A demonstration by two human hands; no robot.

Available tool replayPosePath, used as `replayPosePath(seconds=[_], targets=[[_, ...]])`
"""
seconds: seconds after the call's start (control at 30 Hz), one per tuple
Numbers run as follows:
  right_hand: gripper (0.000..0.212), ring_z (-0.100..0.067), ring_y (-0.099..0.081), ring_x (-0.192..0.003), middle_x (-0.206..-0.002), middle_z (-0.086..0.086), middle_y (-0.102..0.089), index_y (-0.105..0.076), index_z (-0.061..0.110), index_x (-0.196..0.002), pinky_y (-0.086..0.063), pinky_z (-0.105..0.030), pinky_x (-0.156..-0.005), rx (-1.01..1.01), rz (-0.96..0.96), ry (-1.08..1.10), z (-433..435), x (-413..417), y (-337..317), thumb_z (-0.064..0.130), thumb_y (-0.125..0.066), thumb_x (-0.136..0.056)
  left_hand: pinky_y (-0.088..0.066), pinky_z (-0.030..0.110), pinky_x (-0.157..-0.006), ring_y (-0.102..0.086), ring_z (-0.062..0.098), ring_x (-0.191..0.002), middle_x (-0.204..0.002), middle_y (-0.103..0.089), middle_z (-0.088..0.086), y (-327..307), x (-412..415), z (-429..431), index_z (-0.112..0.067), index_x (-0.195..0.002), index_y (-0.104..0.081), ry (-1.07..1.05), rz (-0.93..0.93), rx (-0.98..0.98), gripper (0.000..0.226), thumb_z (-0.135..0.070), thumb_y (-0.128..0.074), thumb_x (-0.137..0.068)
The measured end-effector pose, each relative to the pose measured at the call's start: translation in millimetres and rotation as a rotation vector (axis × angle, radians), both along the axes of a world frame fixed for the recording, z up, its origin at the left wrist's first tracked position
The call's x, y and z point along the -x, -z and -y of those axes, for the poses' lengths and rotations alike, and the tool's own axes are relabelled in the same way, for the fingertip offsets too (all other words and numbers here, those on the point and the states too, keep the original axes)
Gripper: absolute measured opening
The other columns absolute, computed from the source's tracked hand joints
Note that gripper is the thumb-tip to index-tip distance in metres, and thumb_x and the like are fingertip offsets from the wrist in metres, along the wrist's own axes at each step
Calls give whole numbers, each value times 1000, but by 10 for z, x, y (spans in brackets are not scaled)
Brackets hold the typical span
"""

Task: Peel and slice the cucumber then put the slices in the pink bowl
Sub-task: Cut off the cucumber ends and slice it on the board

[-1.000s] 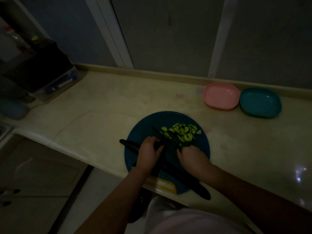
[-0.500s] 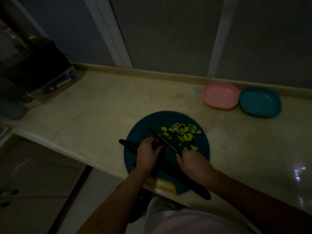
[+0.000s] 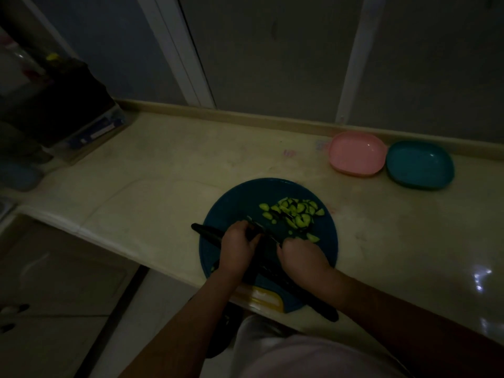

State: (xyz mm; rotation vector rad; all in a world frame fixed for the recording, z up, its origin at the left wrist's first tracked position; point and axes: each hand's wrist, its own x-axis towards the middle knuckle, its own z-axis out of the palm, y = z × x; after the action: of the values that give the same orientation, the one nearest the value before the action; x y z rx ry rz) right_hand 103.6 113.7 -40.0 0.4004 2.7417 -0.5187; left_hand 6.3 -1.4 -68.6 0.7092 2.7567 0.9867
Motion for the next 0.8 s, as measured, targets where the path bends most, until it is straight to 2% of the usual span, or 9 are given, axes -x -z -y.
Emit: replayPosePath(seconds=[0.1, 0.2, 0.27, 0.33, 0.5, 0.57, 0.67, 0.73, 0.8], targets=[[44, -14, -47, -65, -83, -8, -62, -31, 18, -57, -21, -22, -41, 52, -41, 60, -23, 22, 34, 22, -34, -101, -42, 25, -71, -60, 22, -88, -93, -65, 12, -13, 0, 10, -3, -92, -65, 28, 6, 8, 20, -16, -72, -79], [47, -14, -49, -68, -61, 1, -44, -32, 19, -55, -26, -24, -43, 139, -42, 173, -83, -11, 60, 27, -33, -102, -41, 23, -73, -59, 20, -90, -97, -64, 11, -27, -2, 31, -2, -95, -64, 39, 1, -1, 23, -17, -72, -80], [49, -14, -47, -59, -57, 5, -37, -33, 18, -54, -22, -21, -42, 173, -34, 237, -155, -47, 38, 28, -34, -101, -37, 17, -72, -58, 18, -91, -98, -64, 10, -38, 8, 36, -3, -96, -64, 39, 25, -23, 23, -16, -73, -79], [49, -10, -38, -49, -55, 3, -38, -35, 16, -53, -24, -22, -41, 202, -38, 284, -227, -78, 29, 30, -36, -101, -35, 14, -73, -58, 17, -93, -99, -64, 10, -54, 33, 17, -3, -95, -64, 30, 72, -34, 24, -15, -74, -77], [48, -9, -37, -47, -55, 1, -40, -35, 15, -54, -30, -27, -45, 228, -44, 297, -301, -115, 58, 31, -37, -100, -35, 13, -87, -55, 22, -110, -114, -60, 10, -101, 46, -118, -4, -99, -65, 116, 139, -27, 26, -6, -74, -75], [48, -8, -37, -47, -55, 1, -39, -34, 15, -55, -27, -25, -43, 244, -62, 298, -297, -139, 43, 31, -37, -100, -29, 15, -100, -42, 21, -128, -134, -48, 7, -112, 58, -148, -7, -107, -63, 154, 141, -28, 34, -3, -73, -75], [48, -7, -36, -47, -55, 1, -39, -34, 16, -55, -28, -25, -43, 251, -110, 296, -316, -155, -13, 31, -37, -100, -8, 33, -115, -7, 15, -141, -153, -17, -2, -108, 116, -119, -17, -123, -53, 159, 75, 8, 55, -13, -77, -73], [47, -8, -37, -48, -55, 1, -40, -35, 16, -55, -29, -26, -45, 251, -121, 292, -345, -151, -44, 31, -37, -100, -16, 37, -114, -14, 21, -140, -150, -23, 2, -113, 106, -56, -17, -129, -49, 96, 35, 63, 66, -22, -80, -71], [47, -7, -37, -47, -55, 1, -39, -35, 16, -55, -27, -23, -43, 251, -128, 283, -362, -148, -54, 31, -37, -100, -34, 33, -101, -36, 25, -124, -131, -43, 10, -118, 49, 17, -13, -123, -52, 27, -28, 133, 61, -29, -79, -71]])
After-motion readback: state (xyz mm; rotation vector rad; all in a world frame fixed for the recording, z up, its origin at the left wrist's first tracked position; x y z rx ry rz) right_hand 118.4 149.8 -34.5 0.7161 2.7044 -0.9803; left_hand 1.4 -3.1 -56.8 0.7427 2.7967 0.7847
